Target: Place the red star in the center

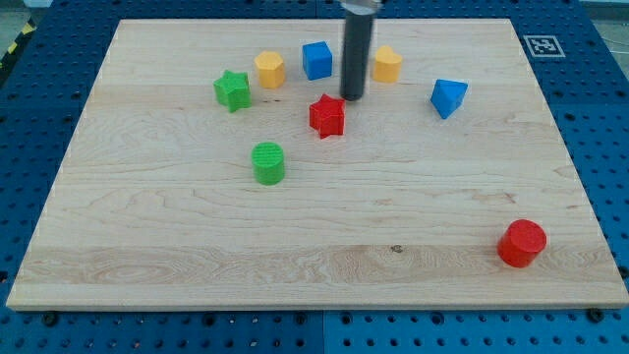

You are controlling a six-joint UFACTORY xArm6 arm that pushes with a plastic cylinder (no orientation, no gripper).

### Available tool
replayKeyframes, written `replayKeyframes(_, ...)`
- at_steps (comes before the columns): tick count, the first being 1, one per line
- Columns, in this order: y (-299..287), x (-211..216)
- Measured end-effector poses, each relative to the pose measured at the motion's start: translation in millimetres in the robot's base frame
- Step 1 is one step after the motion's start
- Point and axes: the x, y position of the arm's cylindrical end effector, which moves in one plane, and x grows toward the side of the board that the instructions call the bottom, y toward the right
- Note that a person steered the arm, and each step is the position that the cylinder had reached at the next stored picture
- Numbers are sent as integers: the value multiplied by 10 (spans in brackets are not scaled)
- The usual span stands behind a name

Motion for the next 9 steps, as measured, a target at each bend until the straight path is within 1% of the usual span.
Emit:
replayKeyframes(1,-428,-20)
replayKeyframes(2,-505,-9)
replayKeyframes(3,-505,4)
replayKeyframes(4,-505,173)
replayKeyframes(6,-492,175)
replayKeyframes(7,-393,290)
replayKeyframes(9,-393,498)
